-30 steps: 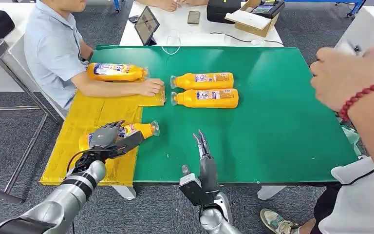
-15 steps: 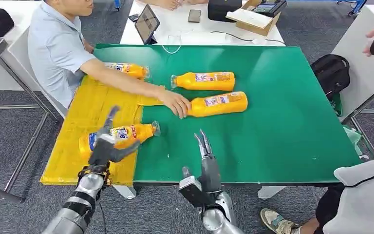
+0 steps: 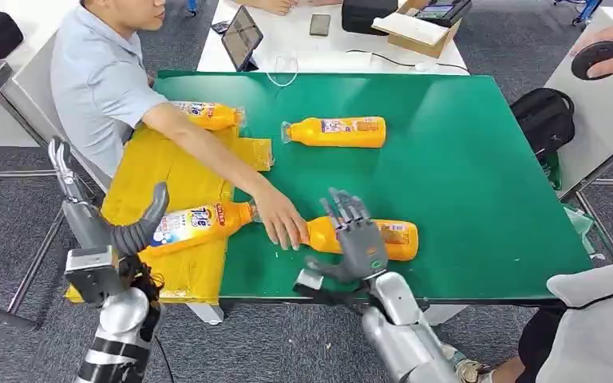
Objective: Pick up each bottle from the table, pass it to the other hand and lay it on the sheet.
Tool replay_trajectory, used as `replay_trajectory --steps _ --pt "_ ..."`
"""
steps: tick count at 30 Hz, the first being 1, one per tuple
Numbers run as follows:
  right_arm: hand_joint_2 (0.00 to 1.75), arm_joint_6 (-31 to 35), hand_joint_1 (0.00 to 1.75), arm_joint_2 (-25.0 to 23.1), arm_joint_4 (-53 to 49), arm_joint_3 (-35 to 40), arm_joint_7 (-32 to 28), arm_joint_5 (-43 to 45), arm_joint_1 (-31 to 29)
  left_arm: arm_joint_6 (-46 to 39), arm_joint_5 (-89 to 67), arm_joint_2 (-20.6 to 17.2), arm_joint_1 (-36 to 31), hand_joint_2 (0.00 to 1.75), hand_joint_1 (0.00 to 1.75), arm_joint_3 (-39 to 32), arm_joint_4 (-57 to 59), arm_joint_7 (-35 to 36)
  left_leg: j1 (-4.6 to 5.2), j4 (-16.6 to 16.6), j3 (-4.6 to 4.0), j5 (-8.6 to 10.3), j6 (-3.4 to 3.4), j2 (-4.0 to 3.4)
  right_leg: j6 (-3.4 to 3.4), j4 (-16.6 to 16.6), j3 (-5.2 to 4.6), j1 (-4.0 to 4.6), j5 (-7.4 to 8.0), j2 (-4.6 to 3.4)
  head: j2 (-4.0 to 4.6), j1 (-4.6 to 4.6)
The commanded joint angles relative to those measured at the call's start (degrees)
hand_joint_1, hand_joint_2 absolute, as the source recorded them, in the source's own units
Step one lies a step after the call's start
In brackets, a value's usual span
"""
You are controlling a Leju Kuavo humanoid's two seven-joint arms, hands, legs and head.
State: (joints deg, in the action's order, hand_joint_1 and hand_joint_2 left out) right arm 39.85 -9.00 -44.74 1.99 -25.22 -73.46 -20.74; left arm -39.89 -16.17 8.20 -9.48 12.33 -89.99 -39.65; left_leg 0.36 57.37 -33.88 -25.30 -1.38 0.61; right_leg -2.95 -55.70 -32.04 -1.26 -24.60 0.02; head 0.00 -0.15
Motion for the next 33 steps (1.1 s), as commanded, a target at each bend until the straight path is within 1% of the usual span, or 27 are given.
replay_trajectory --steps 1,9,10,11,12,13,16,17,18,19,21,24,25,26,27,28,30,32,33 --pt "1.75 0.2 0.0 3.6 16.7 -4.2 7.2 -1.8 -7.1 -0.1 1.8 -2.5 2.9 1.75 0.0 5.6 -4.0 1.6 -0.08 0.0 0.14 -0.06 0.1 -0.05 0.14 0.1 0.16 0.09 -0.03 -0.01 0.0 0.02" --pt "1.75 0.2 0.0 3.6 16.7 -4.2 7.2 -1.8 -7.1 -0.1 1.8 -2.5 2.9 1.75 0.0 5.6 -4.0 1.6 -0.08 0.0 -0.02 -0.03 0.06 -0.02 0.09 0.0 -0.04 0.1 -0.01 -0.01 0.0 0.02" --pt "1.75 0.2 0.0 3.6 17.6 -3.7 8.2 -2.1 -7.3 -0.1 1.9 -2.8 3.1 1.75 0.0 5.7 -4.0 1.6 -0.12 0.0 0.02 -0.06 0.09 -0.05 0.14 0.0 0.01 0.14 -0.02 -0.02 0.0 0.02" --pt "1.75 -0.4 0.0 3.8 19.8 -2.3 11.6 -2.2 -7.9 -0.1 2.0 -2.7 3.8 1.75 0.0 5.9 -4.6 2.3 -0.08 0.0 -0.01 -0.03 0.06 -0.05 0.1 0.0 -0.04 0.1 -0.01 -0.03 0.0 0.02" --pt "1.75 -0.4 0.0 4.3 20.1 -0.7 13.4 -2.7 -7.9 -0.1 1.6 -2.9 4.1 1.75 0.0 6.4 -5.0 2.8 -0.08 0.0 -0.01 -0.04 0.05 -0.07 0.08 0.0 -0.04 0.1 0.0 -0.06 0.0 0.02" --pt "1.75 -0.4 0.0 4.4 20.3 -0.5 14.4 -2.4 -7.8 -0.1 1.0 -3.2 4.4 1.75 0.0 6.9 -5.2 3.1 -0.12 0.0 0.05 -0.07 0.08 -0.13 0.12 0.0 0.02 0.14 -0.01 -0.1 0.0 0.02" --pt "1.75 -2.9 0.0 4.6 21.1 0.2 15.9 -1.7 -8.0 -0.1 -1.2 -3.3 4.8 1.75 0.0 7.4 -6.1 3.8 -0.11 0.0 0.03 -0.07 0.08 -0.07 0.12 0.0 0.03 0.13 -0.03 -0.03 0.0 0.02" --pt "1.75 -5.2 0.0 4.5 21.5 0.5 15.8 -0.5 -8.1 -0.1 -2.0 -3.5 4.8 1.75 0.0 7.6 -6.2 4.6 -0.1 0.0 0.01 -0.06 0.08 -0.02 0.11 0.0 0.02 0.12 -0.04 0.0 0.0 0.02" --pt "1.75 -5.4 0.0 4.6 21.6 1.0 16.0 -0.6 -7.8 -0.1 -2.5 -3.5 4.7 1.75 0.0 7.6 -6.1 4.8 -0.07 0.0 -0.02 -0.03 0.06 0.0 0.09 0.0 -0.02 0.08 -0.02 0.0 0.0 0.02" --pt "1.75 -6.8 0.0 4.6 22.0 1.5 16.6 -0.4 -7.9 -0.1 -3.8 -3.4 4.6 1.75 0.0 7.4 -6.0 5.0 -0.12 0.0 0.05 -0.09 0.1 -0.06 0.14 0.0 0.07 0.14 -0.05 -0.04 0.0 0.0" --pt "1.75 -7.7 0.0 4.9 22.8 2.4 19.0 -1.1 -8.0 -0.1 -3.8 -3.5 4.2 1.75 0.0 7.8 -5.7 5.5 -0.09 0.0 0.02 -0.02 0.08 0.0 0.11 0.0 0.03 0.11 -0.02 0.04 0.0 0.02" --pt "1.75 -9.3 0.0 6.2 24.0 4.6 25.1 -3.6 -9.2 1.4 -2.8 -4.1 3.8 1.75 0.0 8.9 -5.2 7.5 -0.09 0.0 0.07 -0.01 0.07 -0.01 0.1 0.0 0.04 0.11 0.0 0.03 0.0 0.02" --pt "1.75 -9.7 0.0 6.5 24.1 4.7 25.5 -3.7 -9.4 1.5 -2.7 -4.1 3.8 1.75 0.0 9.0 -5.3 7.7 -0.14 0.0 0.13 -0.01 0.1 -0.03 0.16 0.1 0.1 0.17 0.01 0.05 0.0 0.0" --pt "1.75 -12.3 0.0 6.8 25.0 5.8 29.4 -5.5 -10.1 1.9 -3.3 -4.3 3.9 1.75 0.0 9.2 -5.2 8.5 -0.12 0.0 0.14 0.0 0.08 -0.06 0.13 0.0 0.09 0.14 0.01 0.02 0.0 0.02" --pt "1.75 -13.3 0.0 6.8 24.9 6.2 30.2 -5.9 -10.3 2.0 -3.3 -4.3 4.2 1.75 0.0 9.2 -5.5 8.9 -0.07 0.0 0.24 0.01 0.05 -0.05 0.09 0.1 0.15 0.09 0.0 0.02 0.0 0.0" --pt "1.75 -14.5 0.0 6.9 24.4 7.2 32.4 -7.2 -10.2 2.8 -3.1 -4.4 4.4 1.75 0.0 9.3 -6.0 9.8 -0.13 0.0 0.27 0.02 0.09 -0.04 0.14 0.1 0.18 0.15 0.03 0.05 0.0 0.02" --pt "1.75 -14.5 0.0 6.5 23.7 7.6 32.7 -7.4 -9.9 2.9 -3.3 -4.5 4.8 1.75 0.0 9.1 -6.5 10.0 -0.1 0.0 0.34 0.02 0.05 -0.01 0.09 0.1 0.23 0.11 0.01 0.03 0.0 0.02" --pt "1.75 -16.0 0.0 6.5 23.2 6.6 31.5 -5.6 -9.7 3.0 -3.6 -4.4 4.7 1.75 0.0 8.9 -6.5 10.4 -0.11 0.0 0.46 0.02 0.06 0.0 0.12 0.1 0.18 0.13 0.01 0.03 0.0 0.02" --pt "1.75 -17.2 0.0 6.7 23.5 6.4 31.5 -5.1 -9.8 4.3 -2.6 -4.4 4.2 1.75 0.0 9.0 -6.0 11.1 -0.12 0.0 0.52 0.01 0.05 -0.02 0.11 0.1 0.17 0.13 0.0 0.0 0.0 0.02"
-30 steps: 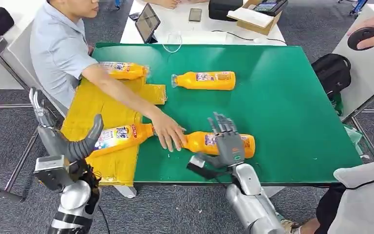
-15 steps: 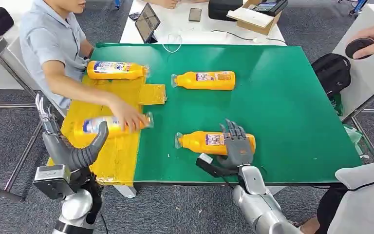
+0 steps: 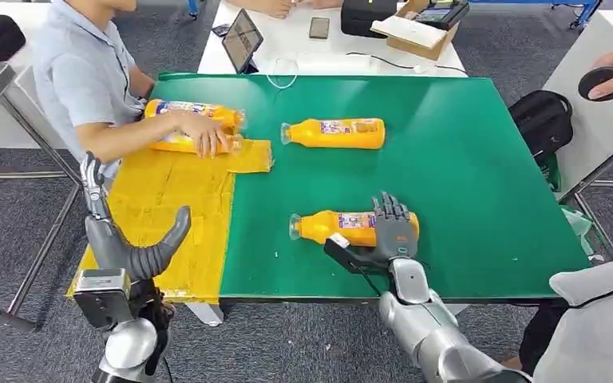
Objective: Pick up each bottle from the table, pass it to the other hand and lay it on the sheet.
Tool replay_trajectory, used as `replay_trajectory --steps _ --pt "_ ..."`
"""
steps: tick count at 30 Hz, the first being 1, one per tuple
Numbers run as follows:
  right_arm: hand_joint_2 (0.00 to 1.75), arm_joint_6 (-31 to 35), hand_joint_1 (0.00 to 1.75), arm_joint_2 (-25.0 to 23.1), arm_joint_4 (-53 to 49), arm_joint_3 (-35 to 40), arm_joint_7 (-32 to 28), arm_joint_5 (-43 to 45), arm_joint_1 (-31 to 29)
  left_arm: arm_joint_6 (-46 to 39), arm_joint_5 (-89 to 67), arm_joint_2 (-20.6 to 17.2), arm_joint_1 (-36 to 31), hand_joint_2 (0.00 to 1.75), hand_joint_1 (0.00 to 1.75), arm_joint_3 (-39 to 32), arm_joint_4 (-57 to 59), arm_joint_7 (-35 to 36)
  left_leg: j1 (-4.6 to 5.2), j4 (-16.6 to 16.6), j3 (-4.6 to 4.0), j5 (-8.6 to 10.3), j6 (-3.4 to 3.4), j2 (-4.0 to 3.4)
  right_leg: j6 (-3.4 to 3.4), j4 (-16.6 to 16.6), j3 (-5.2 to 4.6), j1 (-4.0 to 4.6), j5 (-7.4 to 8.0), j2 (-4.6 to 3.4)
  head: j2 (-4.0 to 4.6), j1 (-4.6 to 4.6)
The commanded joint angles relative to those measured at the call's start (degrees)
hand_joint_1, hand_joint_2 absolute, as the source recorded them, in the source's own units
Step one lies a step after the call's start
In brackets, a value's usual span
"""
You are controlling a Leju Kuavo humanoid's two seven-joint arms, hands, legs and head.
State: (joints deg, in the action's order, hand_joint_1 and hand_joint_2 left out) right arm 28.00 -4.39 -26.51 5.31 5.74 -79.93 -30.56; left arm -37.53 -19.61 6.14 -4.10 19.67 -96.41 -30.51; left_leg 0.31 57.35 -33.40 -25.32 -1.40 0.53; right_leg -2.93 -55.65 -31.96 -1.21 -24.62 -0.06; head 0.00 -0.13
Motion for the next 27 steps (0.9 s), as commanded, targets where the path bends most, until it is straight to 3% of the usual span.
replay_trajectory --steps 1,2,3,9,16,20,25,27 --pt "1.75 -5.8 0.0 2.2 5.4 2.9 0.3 1.9 -0.1 2.2 1.1 -2.2 -1.4 1.75 0.0 1.7 0.7 2.0 -0.11 0.0 0.01 0.06 0.09 0.1 0.13 0.1 0.07 0.12 0.05 0.15 0.0 0.0" --pt "1.75 -8.3 1.41 2.2 6.1 2.7 -0.5 2.7 -0.4 3.6 2.1 -2.4 -1.6 1.75 0.0 2.0 0.8 2.3 -0.07 0.0 0.03 0.06 0.07 0.13 0.11 0.1 0.05 0.08 0.03 0.17 0.0 0.0" --pt "1.75 -9.7 1.75 2.3 6.4 2.7 -1.1 3.3 -0.6 3.9 2.1 -2.3 -1.8 1.75 0.0 2.2 1.1 2.2 -0.06 0.0 0.07 0.05 0.07 0.1 0.09 0.1 0.09 0.06 0.03 0.14 0.0 0.0" --pt "1.75 -15.4 1.75 2.8 7.0 2.9 -0.5 4.8 -1.9 7.9 4.3 -2.9 -2.8 1.75 0.0 3.1 2.2 4.0 -0.06 0.0 0.2 0.04 0.07 0.09 0.09 0.1 0.14 0.07 0.03 0.15 0.0 -0.02" --pt "1.75 -16.0 1.75 3.1 7.2 3.1 -1.1 5.3 -2.3 7.8 4.0 -2.7 -3.3 1.75 0.0 3.1 3.0 4.0 -0.12 -0.1 0.24 0.06 0.11 0.2 0.14 0.2 0.12 0.14 0.04 0.24 0.0 0.02" --pt "1.75 -16.3 1.75 3.0 7.2 2.8 -1.6 5.9 -2.3 7.9 4.0 -2.8 -3.3 1.75 0.0 3.1 3.0 4.0 -0.09 0.0 0.31 0.01 0.08 0.19 0.11 0.2 0.69 0.11 -0.01 0.22 0.0 0.02" --pt "1.75 -18.8 1.75 1.8 5.8 -2.8 -14.3 17.7 -1.0 8.9 5.6 -3.1 -3.6 1.75 0.0 3.8 3.4 3.5 -0.06 0.0 0.3 0.03 0.06 0.16 0.07 0.1 0.64 0.07 0.02 0.18 0.0 0.0" --pt "1.75 -19.4 1.75 -0.3 2.9 -7.4 -24.5 27.9 1.3 9.8 7.7 -3.1 -2.3 1.75 0.0 3.8 2.7 3.2 -0.11 -0.1 0.32 0.04 0.08 0.13 0.1 0.2 0.59 0.12 0.05 0.18 0.0 -0.02"
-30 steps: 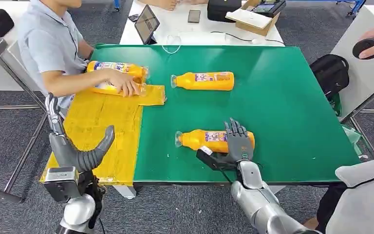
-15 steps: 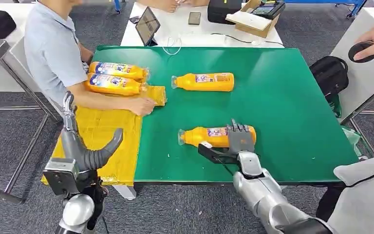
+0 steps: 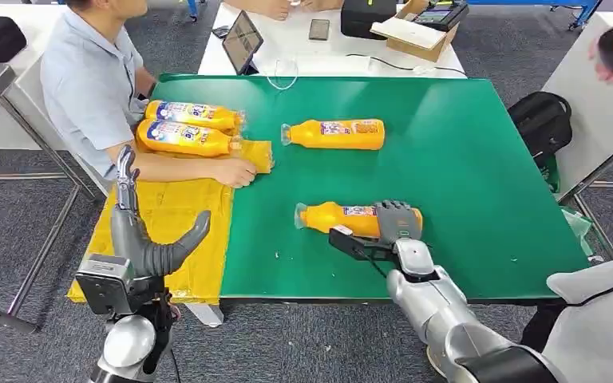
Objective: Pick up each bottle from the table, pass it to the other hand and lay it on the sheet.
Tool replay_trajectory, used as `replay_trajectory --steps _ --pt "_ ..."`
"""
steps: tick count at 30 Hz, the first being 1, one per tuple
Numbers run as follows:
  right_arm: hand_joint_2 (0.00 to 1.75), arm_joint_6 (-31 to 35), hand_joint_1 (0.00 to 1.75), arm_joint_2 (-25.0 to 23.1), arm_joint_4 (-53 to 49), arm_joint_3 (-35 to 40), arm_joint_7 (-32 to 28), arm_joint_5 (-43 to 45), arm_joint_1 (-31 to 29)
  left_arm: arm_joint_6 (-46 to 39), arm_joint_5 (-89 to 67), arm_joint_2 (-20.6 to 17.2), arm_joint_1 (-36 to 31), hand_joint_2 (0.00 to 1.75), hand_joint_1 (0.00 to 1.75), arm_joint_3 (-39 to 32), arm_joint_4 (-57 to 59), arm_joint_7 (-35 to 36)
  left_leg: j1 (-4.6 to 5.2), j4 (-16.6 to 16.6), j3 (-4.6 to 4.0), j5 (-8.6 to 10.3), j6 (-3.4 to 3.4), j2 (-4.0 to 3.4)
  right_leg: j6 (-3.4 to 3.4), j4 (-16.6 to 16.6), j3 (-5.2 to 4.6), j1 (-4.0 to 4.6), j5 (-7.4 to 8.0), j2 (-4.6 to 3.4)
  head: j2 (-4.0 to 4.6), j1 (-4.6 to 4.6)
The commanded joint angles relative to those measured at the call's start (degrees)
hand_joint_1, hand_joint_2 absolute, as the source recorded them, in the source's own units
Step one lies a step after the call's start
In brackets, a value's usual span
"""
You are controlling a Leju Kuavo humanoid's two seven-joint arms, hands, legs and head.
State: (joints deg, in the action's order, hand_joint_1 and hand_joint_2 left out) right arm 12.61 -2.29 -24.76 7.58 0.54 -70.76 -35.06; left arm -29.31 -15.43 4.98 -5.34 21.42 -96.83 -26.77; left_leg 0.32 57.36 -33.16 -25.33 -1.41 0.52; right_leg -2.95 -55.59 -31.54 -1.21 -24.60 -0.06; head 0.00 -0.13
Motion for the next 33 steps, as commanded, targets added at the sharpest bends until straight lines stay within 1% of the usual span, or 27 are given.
replay_trajectory --steps 1,2,3,4,5,6,7,9,10,12,14,15,17,18,20,21,22,23,24,26,28,30,31,33 --pt "1.75 -2.6 1.75 -3.4 -1.1 -9.6 -22.4 21.3 6.9 1.5 4.5 -1.4 -0.3 1.75 0.0 1.7 3.1 -0.5 -0.15 -0.1 0.09 0.08 0.11 0.17 0.16 0.2 0.16 0.16 0.05 0.23 0.0 0.02" --pt "1.75 -1.2 1.75 -5.1 -4.6 -10.1 -25.6 25.3 8.6 1.0 4.9 -0.5 1.0 1.75 0.0 1.4 4.0 0.2 -0.15 -0.1 0.25 0.02 0.11 0.04 0.17 0.2 -0.11 0.16 0.02 0.12 0.0 0.02" --pt "1.75 -1.1 1.75 -6.4 -7.8 -10.4 -26.7 28.6 9.9 0.6 4.4 0.0 1.9 1.75 0.0 1.8 5.6 1.1 -0.16 -0.1 0.4 -0.21 0.16 -0.17 0.15 0.2 -0.06 0.17 0.02 -0.13 0.0 0.07" --pt "1.75 -1.3 1.75 -8.1 -14.0 -10.5 -28.0 34.4 12.4 -1.3 -1.4 -0.2 2.5 1.75 0.0 3.5 8.2 1.8 -0.19 -0.2 0.39 -0.18 0.22 -0.29 0.21 0.3 -0.1 0.2 0.12 -0.29 0.0 0.04" --pt "1.75 -0.9 1.75 -9.0 -22.3 -7.7 -28.5 39.0 15.6 0.4 -2.6 -0.1 3.7 1.75 0.0 5.1 11.2 3.0 -0.15 -0.3 0.39 -0.19 0.25 -0.58 0.22 0.4 0.4 0.16 0.18 -0.66 0.0 0.04" --pt "1.75 -0.4 1.75 -8.6 -27.7 -4.9 -26.7 41.5 18.0 1.0 -1.9 0.2 4.7 1.75 0.0 5.6 12.4 2.6 -0.15 -0.3 0.52 -0.26 0.25 -0.7 0.23 0.3 0.49 0.16 0.14 -0.81 0.0 0.04" --pt "1.75 -0.2 1.75 -8.0 -30.1 -2.9 -24.8 42.6 18.9 0.6 -1.7 0.4 5.1 1.75 0.0 5.8 13.3 1.4 -0.08 -0.2 0.62 -0.29 0.23 -0.68 0.29 0.2 0.51 0.11 0.12 -0.81 0.0 0.0" --pt "1.75 1.7 1.75 -7.9 -33.9 -1.4 -27.8 47.4 20.2 1.2 -1.2 0.6 6.0 1.75 0.0 6.0 14.0 2.0 -0.1 -0.1 0.49 -0.24 0.24 -0.46 0.3 0.1 0.41 0.14 0.07 -0.6 0.0 -0.02" --pt "1.75 3.9 1.75 -7.8 -37.9 0.7 -28.8 50.1 21.6 3.1 1.1 1.2 7.1 1.75 0.0 6.1 14.8 3.4 -0.09 -0.1 0.44 -0.25 0.21 -0.41 0.25 0.1 0.38 0.12 0.02 -0.6 0.0 0.0" --pt "1.75 7.2 1.75 -7.3 -44.0 3.7 -29.1 53.5 23.7 7.3 8.6 1.6 8.4 1.75 0.0 6.8 16.1 5.0 -0.11 -0.1 0.14 -0.25 0.22 -0.46 0.23 0.1 0.13 0.13 0.03 -0.64 0.0 -0.04" --pt "1.75 10.0 1.75 -6.8 -48.3 5.9 -29.3 55.3 24.8 8.3 14.3 1.1 8.9 1.75 0.0 7.5 16.7 4.2 -0.13 -0.1 -0.09 -0.27 0.21 -0.47 0.24 0.0 -0.09 0.15 0.0 -0.65 0.0 0.0" --pt "1.75 11.2 1.75 -6.4 -50.1 7.3 -29.6 55.9 24.9 8.3 16.8 0.6 8.9 1.75 0.0 7.8 16.4 2.6 -0.1 -0.1 -0.22 -0.25 0.19 -0.38 0.22 0.0 -0.19 0.11 0.0 -0.6 0.0 -0.02" --pt "1.75 12.3 1.75 -5.7 -50.4 9.5 -29.1 55.9 24.3 9.0 19.3 -0.4 9.1 1.75 0.0 8.6 14.3 1.2 -0.14 0.0 -0.39 -0.28 0.21 -0.4 0.25 0.0 -0.35 0.14 -0.01 -0.62 0.0 -0.02" --pt "1.75 11.6 1.75 -5.4 -48.9 10.9 -28.2 55.3 23.5 10.1 19.9 -0.9 9.3 1.75 0.0 9.2 12.6 0.2 -0.11 0.0 -0.5 -0.25 0.19 -0.38 0.21 0.0 -0.46 0.1 0.03 -0.62 0.0 0.02" --pt "1.75 11.2 1.75 -5.6 -43.8 13.3 -28.0 54.0 21.5 12.3 21.4 -1.4 9.3 1.75 0.0 10.2 10.1 -0.3 -0.16 0.0 -0.53 -0.3 0.23 -0.49 0.26 0.0 -0.48 0.16 0.02 -0.72 0.0 0.0" --pt "1.75 10.7 1.75 -6.4 -39.3 15.2 -29.6 53.4 20.3 13.3 22.2 -1.2 8.7 1.75 0.0 10.8 9.2 -0.5 -0.12 0.0 -0.55 -0.27 0.22 -0.49 0.25 0.0 -0.52 0.13 0.05 -0.73 0.0 -0.02" --pt "1.75 10.8 1.75 -7.1 -37.1 16.3 -30.7 53.3 20.0 13.5 22.2 -1.1 8.4 1.75 0.0 11.0 8.9 -0.6 -0.12 0.0 -0.6 -0.25 0.21 -0.43 0.23 0.0 -0.55 0.12 0.06 -0.68 0.0 0.0" --pt "1.75 11.1 1.75 -7.4 -36.8 16.5 -31.0 53.3 20.2 13.5 22.3 -1.0 8.3 1.75 0.0 11.1 8.8 -0.5 -0.17 0.0 -0.56 -0.27 0.25 -0.46 0.28 0.0 -0.5 0.18 0.05 -0.68 0.0 0.0" --pt "1.75 10.1 1.75 -7.6 -34.5 18.7 -31.8 52.9 19.8 13.6 22.7 -0.8 7.9 1.75 0.0 11.1 8.8 -0.4 -0.15 -0.1 -0.57 -0.24 0.23 -0.45 0.26 0.1 -0.52 0.16 0.06 -0.67 0.0 0.0" --pt "1.75 10.8 1.75 -8.1 -34.3 19.3 -32.4 52.7 20.4 13.6 22.8 -0.7 7.7 1.75 0.0 11.0 8.8 -0.4 -0.17 -0.1 -0.55 -0.25 0.25 -0.47 0.28 0.1 -0.49 0.18 0.07 -0.65 0.0 0.0" --pt "1.75 9.9 1.75 -8.1 -32.8 24.0 -33.3 51.1 21.0 13.8 25.9 -0.3 7.5 1.75 0.0 10.6 8.7 -0.3 -0.19 -0.1 -0.54 -0.26 0.26 -0.44 0.29 0.1 -0.47 0.2 0.05 -0.62 0.0 0.0" --pt "1.75 10.3 1.75 -8.8 -31.1 26.5 -33.6 51.1 21.5 13.7 27.4 -0.2 7.5 1.75 0.0 10.5 7.8 -0.9 -0.17 -0.1 -0.59 -0.24 0.21 -0.41 0.23 0.1 -0.53 0.17 0.06 -0.62 0.0 0.0" --pt "1.75 10.6 1.75 -9.5 -29.9 28.0 -33.7 51.2 21.8 13.2 27.5 -0.6 7.5 1.75 0.0 10.9 6.8 -2.4 -0.2 -0.1 -0.52 -0.26 0.25 -0.42 0.28 0.1 -0.45 0.2 0.04 -0.6 0.0 0.0" --pt "1.75 11.2 1.75 -9.7 -28.4 29.3 -33.8 50.8 21.4 13.3 27.5 -0.9 7.6 1.75 0.0 11.4 5.8 -2.7 -0.19 -0.1 -0.58 -0.26 0.21 -0.44 0.24 0.1 -0.52 0.18 0.05 -0.64 0.0 0.0"
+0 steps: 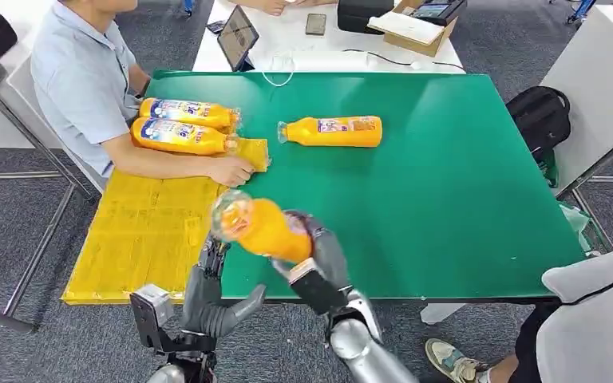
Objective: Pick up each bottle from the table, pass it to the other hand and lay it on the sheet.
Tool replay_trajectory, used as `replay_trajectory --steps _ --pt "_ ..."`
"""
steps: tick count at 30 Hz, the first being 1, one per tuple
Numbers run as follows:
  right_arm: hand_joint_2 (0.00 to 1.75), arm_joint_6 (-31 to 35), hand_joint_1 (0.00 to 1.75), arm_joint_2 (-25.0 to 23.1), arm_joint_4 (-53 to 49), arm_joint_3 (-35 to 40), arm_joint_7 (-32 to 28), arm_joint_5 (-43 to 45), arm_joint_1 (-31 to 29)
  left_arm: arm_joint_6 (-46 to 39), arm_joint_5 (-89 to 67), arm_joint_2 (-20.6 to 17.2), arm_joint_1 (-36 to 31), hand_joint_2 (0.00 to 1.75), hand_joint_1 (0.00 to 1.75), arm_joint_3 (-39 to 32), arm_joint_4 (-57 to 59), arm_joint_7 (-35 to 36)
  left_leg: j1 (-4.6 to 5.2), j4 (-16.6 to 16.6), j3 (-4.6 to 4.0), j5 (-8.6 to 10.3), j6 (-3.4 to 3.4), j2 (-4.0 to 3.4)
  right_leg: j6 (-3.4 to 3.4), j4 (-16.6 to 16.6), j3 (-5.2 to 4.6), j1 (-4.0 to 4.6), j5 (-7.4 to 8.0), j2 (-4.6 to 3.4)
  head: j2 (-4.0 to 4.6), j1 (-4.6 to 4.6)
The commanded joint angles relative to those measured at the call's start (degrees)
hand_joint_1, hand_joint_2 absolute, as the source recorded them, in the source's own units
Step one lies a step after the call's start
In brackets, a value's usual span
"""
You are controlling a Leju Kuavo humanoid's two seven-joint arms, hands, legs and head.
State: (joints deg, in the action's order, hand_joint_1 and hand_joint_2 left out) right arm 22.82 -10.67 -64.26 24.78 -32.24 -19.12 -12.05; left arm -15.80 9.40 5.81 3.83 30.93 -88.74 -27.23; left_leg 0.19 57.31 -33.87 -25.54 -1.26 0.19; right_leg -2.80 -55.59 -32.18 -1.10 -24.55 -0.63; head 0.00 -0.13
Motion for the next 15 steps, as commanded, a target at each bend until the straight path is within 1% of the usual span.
replay_trajectory --steps 1,2,4,11,15 --pt "1.75 0.9 1.75 -1.5 11.6 12.4 -1.0 -0.6 -1.7 0.1 3.0 -1.9 -1.6 1.75 0.0 2.1 -2.5 -2.3 -0.05 0.0 0.15 -0.05 0.07 -0.1 0.1 0.1 0.13 0.06 -0.02 -0.05 0.0 0.0" --pt "1.75 0.9 1.75 -1.5 11.6 12.4 -1.0 -0.6 -1.7 0.1 3.0 -1.9 -1.6 1.75 0.0 2.1 -2.5 -2.3 -0.1 -0.1 0.26 -0.09 0.11 -0.1 0.16 0.1 0.25 0.12 -0.05 -0.03 0.0 -0.02" --pt "1.75 1.1 1.75 -1.5 12.3 12.5 -1.3 -0.3 -2.1 0.1 3.0 -2.0 -1.6 1.75 0.0 2.3 -2.5 -2.3 -0.03 0.0 0.08 -0.02 0.05 0.01 0.06 0.1 0.08 0.04 -0.04 0.04 0.0 0.0" --pt "1.75 1.1 1.75 -1.4 12.3 12.4 -1.3 -0.3 -2.2 0.1 3.0 -2.0 -1.6 1.75 0.0 2.3 -2.5 -2.3 -0.05 0.0 0.12 -0.03 0.08 0.06 0.03 0.1 0.17 0.05 -0.1 0.09 0.0 0.0" --pt "1.75 0.6 1.75 -1.9 14.4 14.6 -1.4 -0.2 -3.1 1.0 5.5 -1.7 -2.5 1.75 0.0 2.6 -1.8 -2.3 -0.01 0.0 0.05 -0.01 0.06 0.05 -0.01 0.0 0.08 0.01 -0.09 0.07 0.0 -0.02"
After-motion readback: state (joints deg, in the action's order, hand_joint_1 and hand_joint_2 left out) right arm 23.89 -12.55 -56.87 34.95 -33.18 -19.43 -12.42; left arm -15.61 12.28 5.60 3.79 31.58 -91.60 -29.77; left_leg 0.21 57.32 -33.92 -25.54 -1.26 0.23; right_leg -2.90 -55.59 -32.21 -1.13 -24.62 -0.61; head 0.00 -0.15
